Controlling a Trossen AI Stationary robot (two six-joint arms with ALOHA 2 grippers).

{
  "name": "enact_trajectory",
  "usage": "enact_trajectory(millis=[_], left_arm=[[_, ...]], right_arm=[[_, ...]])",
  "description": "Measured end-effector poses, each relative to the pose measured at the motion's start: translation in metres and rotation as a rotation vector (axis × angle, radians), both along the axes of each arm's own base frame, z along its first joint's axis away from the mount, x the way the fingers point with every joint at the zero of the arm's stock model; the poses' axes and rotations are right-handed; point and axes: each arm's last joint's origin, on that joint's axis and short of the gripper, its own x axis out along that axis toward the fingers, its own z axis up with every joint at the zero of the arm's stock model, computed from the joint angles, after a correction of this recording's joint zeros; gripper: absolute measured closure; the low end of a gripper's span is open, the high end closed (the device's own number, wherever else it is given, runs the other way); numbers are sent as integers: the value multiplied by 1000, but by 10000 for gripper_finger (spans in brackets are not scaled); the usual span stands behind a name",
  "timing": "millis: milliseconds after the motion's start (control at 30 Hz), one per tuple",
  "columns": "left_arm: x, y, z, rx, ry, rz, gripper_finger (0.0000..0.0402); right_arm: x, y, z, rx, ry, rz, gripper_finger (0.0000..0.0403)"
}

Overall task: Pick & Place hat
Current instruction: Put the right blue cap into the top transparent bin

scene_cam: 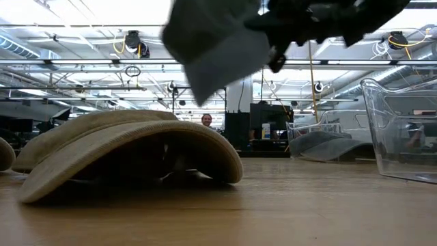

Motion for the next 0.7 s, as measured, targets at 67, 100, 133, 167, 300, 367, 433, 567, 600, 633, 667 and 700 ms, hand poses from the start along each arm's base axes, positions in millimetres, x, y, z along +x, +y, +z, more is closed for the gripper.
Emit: enact_trajectory(millis=[67, 100, 133, 167, 300, 367, 433, 567, 600, 633, 667, 700], left_arm=[[-5, 1, 3, -7, -15, 0, 278], [-7, 1, 4, -10, -21, 1, 278], [-8, 1, 6, -11, -28, 1, 278], [-9, 1, 7, -12, -32, 0, 277], [-9, 1, 6, -5, -33, -1, 277], [-7, 1, 6, -4, -31, 0, 277], [-6, 1, 5, -3, -25, 0, 277], [-6, 1, 5, -4, -28, 0, 277], [-6, 1, 5, -4, -28, 0, 277], [-6, 1, 5, -3, -28, 0, 277], [-6, 1, 5, -3, -28, 0, 277], [-6, 1, 5, -3, -30, 0, 277]], right_arm=[[-15, -4, 9, -33, 54, -78, 402], [-23, -5, 12, -49, 76, -110, 402], [-31, -7, 17, -61, 89, -141, 402], [-39, -9, 21, -69, 100, -174, 402], [-71, -21, 35, -79, 152, -307, 402], [-87, -29, 37, -77, 197, -392, 402], [-103, -37, 40, -67, 230, -485, 402], [-130, -52, 43, -69, 272, -663, 402], [-135, -55, 44, -73, 273, -698, 402], [-139, -57, 45, -80, 266, -728, 402], [-142, -59, 46, -87, 261, -749, 402], [-145, -60, 47, -98, 258, -761, 403]])
